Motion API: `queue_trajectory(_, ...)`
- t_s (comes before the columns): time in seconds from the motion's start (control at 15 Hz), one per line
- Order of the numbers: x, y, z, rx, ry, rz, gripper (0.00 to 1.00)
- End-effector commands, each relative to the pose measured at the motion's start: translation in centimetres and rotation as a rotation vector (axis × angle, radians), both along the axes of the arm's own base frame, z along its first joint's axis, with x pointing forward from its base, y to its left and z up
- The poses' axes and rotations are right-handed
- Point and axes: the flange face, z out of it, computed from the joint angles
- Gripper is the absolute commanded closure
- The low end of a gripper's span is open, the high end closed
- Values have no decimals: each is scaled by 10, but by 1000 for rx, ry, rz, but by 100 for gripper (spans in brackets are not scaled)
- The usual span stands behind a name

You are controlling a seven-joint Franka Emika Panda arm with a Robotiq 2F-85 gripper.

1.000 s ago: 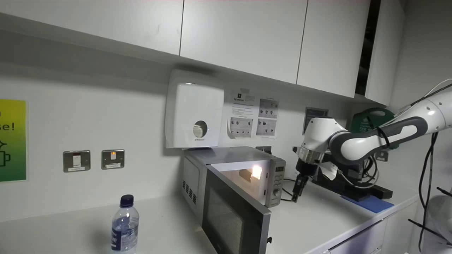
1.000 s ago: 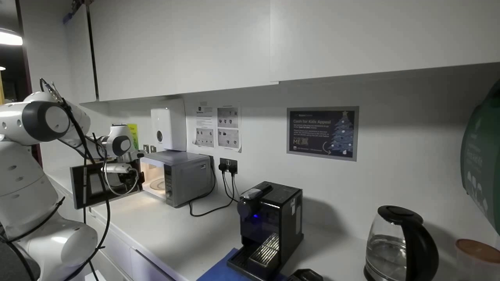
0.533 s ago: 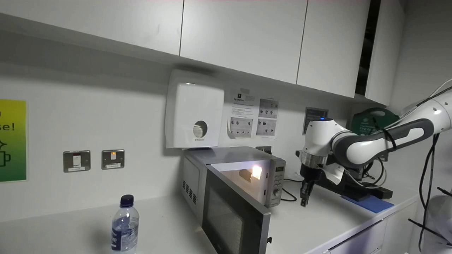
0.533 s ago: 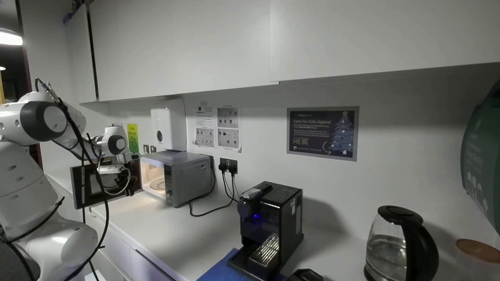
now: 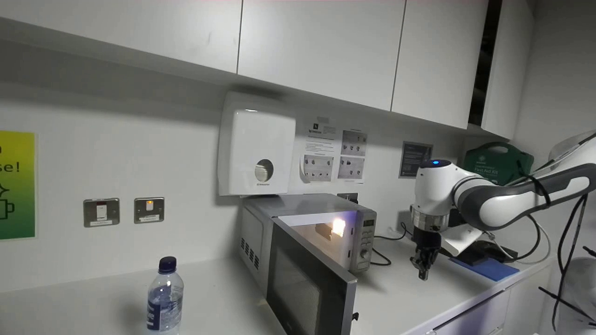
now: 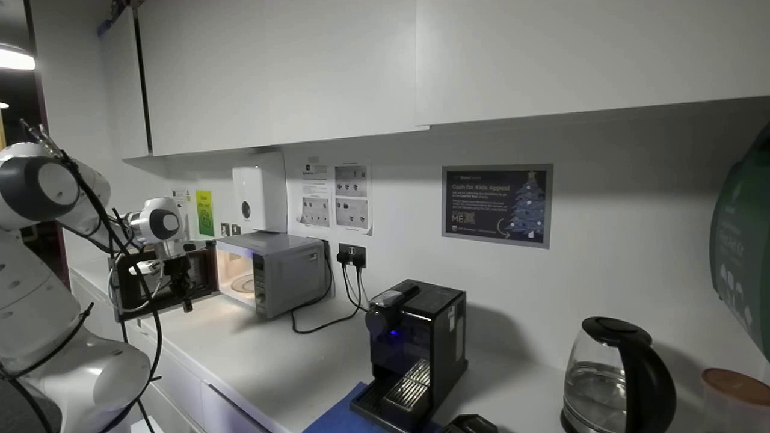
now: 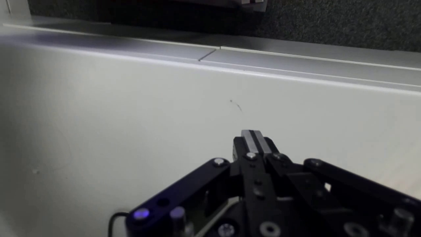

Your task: Press a button on the microwave

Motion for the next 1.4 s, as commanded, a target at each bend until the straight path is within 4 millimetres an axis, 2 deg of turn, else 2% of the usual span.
queue_trajectory(0.0, -23, -26, 2, -74, -64, -138, 100)
queue_trajectory(0.2, -28, -43, -5, -157, -101, -137, 100)
queue_trajectory(0.4, -21, -55, -13, -188, -138, -76, 100)
queue_trajectory(0.6, -3, -52, -15, -112, -186, 2, 100)
queue_trajectory(0.8, 20, -47, 1, 89, -271, 20, 100)
queue_trajectory(0.87, 7, -42, -6, 13, -239, 2, 100)
queue_trajectory(1.33, 8, -40, -7, 16, -244, 11, 100)
